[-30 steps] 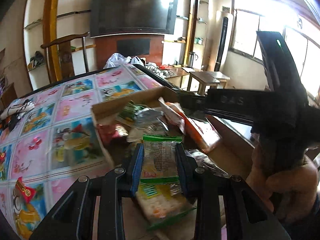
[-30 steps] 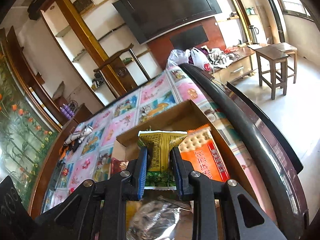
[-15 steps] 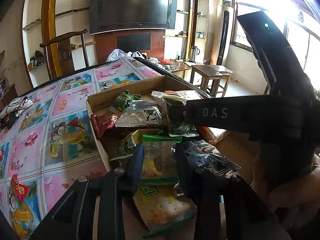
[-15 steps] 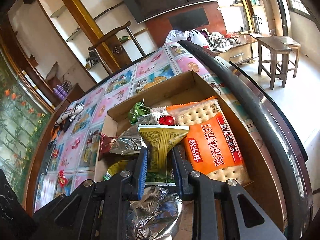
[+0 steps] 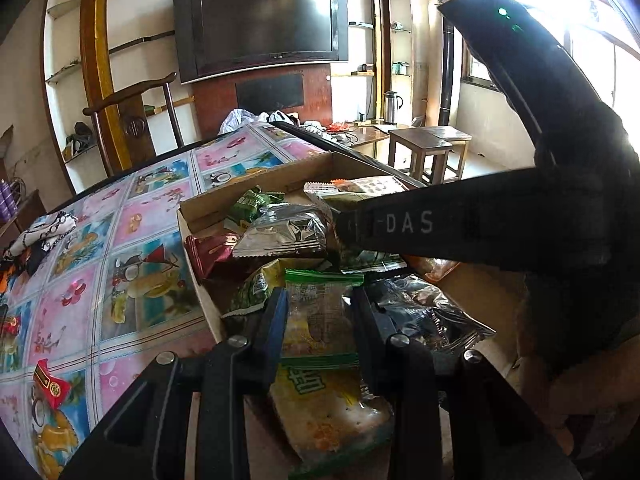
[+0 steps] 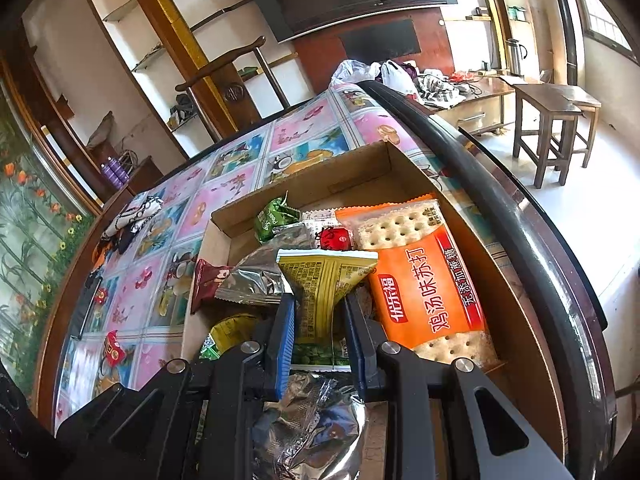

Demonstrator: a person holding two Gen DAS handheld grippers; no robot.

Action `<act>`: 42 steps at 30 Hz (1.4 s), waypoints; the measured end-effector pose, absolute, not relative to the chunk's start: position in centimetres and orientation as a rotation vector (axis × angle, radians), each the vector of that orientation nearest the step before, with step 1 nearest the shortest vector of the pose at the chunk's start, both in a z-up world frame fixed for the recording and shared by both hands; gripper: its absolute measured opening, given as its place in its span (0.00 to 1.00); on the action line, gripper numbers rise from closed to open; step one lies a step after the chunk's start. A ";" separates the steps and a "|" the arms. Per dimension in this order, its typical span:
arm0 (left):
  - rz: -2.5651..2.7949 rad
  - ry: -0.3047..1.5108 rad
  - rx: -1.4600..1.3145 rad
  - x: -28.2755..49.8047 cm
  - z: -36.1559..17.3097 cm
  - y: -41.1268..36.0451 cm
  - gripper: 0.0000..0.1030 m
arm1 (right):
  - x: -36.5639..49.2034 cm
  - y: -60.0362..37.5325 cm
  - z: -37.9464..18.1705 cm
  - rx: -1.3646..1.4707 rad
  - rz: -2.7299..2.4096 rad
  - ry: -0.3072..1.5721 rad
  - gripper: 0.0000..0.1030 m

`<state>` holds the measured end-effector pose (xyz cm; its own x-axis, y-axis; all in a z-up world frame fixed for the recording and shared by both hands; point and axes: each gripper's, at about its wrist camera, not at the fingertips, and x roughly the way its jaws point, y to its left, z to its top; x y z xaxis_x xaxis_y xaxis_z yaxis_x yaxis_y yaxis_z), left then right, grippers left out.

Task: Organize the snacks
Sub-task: 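Lower both packs into the box and open both grippers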

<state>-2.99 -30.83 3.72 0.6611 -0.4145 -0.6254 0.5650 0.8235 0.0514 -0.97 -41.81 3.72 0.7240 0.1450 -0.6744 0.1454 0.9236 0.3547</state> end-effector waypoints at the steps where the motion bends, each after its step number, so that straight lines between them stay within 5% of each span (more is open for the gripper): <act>1: -0.560 0.640 0.251 -2.9 3.7 -30.8 0.30 | -1.0 -41.7 3.7 0.400 -0.002 0.768 0.24; 27: -0.560 0.652 0.254 -3.1 3.8 -31.0 0.31 | -0.8 -40.8 3.7 0.365 -0.015 0.779 0.26; 42: -0.559 0.648 0.255 -3.2 3.7 -31.1 0.45 | -0.8 -40.8 3.7 0.370 -0.015 0.778 0.26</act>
